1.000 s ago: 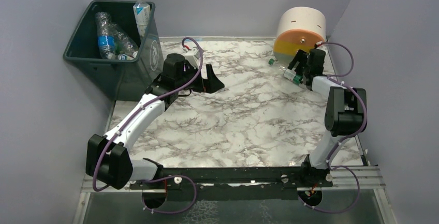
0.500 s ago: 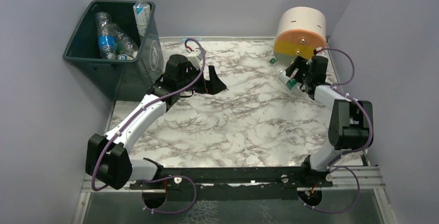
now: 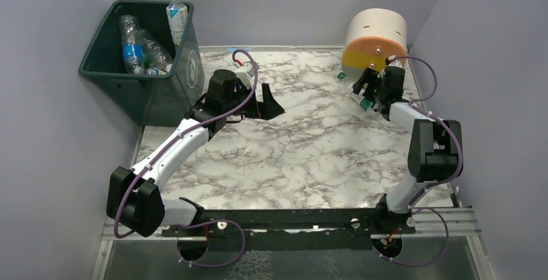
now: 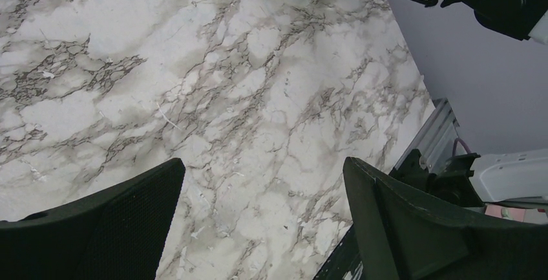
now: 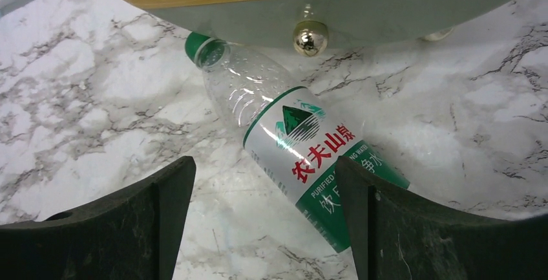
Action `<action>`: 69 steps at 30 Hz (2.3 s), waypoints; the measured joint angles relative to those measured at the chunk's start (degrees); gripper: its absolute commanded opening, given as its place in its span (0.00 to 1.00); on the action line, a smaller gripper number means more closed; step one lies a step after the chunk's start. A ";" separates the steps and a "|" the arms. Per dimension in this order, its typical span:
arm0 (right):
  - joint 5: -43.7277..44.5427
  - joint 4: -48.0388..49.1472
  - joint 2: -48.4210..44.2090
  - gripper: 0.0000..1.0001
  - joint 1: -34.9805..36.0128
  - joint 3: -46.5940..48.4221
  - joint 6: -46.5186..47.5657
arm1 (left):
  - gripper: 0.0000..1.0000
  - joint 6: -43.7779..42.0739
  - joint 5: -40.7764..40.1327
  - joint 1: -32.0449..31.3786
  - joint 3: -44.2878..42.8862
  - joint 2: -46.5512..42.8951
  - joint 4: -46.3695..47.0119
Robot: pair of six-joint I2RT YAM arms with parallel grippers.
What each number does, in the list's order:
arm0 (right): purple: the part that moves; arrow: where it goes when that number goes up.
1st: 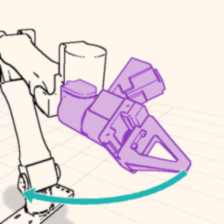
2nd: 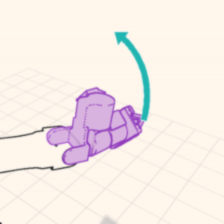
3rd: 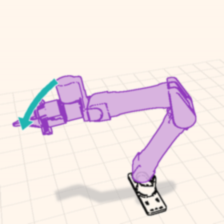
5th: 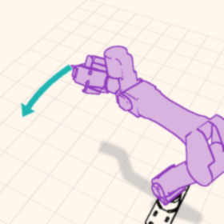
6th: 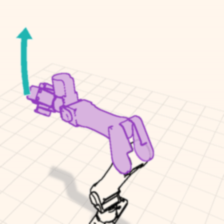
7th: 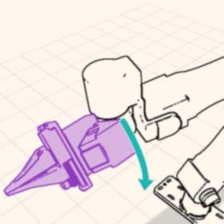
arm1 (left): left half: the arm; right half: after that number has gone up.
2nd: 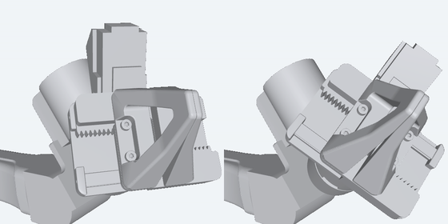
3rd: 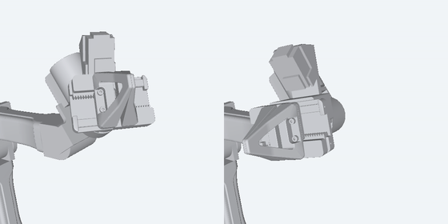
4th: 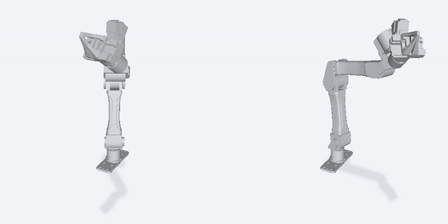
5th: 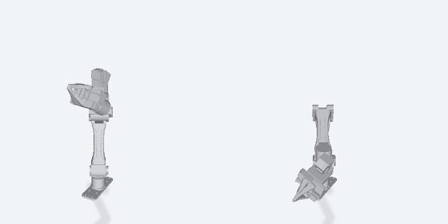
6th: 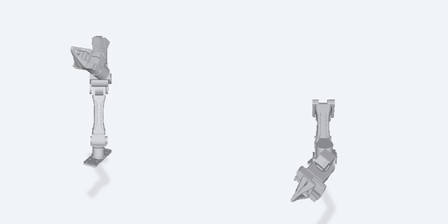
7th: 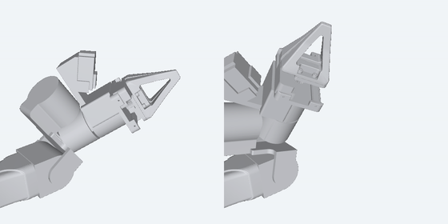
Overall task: Put the plastic bottles in the bin
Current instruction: Pick up the plastic bottle at the center of the board.
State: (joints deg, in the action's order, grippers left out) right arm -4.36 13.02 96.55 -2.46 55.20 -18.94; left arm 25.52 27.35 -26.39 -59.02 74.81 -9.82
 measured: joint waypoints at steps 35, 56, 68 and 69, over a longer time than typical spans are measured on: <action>-6.91 -0.37 -1.66 0.82 9.68 -4.17 -1.75 | 0.99 0.37 -0.87 -3.28 0.33 3.32 1.11; -6.88 -1.16 -1.66 0.82 14.03 -4.15 -2.03 | 0.99 0.96 -1.60 -5.22 0.33 6.51 2.86; -6.91 -2.23 -2.36 0.82 14.12 -4.13 -2.03 | 0.99 1.22 -2.34 -6.25 0.33 7.72 3.32; -6.91 -2.40 -2.51 0.82 14.14 -4.09 -2.03 | 0.99 1.25 -2.36 -6.36 0.33 7.76 3.34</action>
State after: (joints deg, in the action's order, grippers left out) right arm -11.27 10.61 94.04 11.68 51.11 -20.97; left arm 26.76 24.99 -32.75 -58.70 82.56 -6.48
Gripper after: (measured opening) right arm 0.823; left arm 0.991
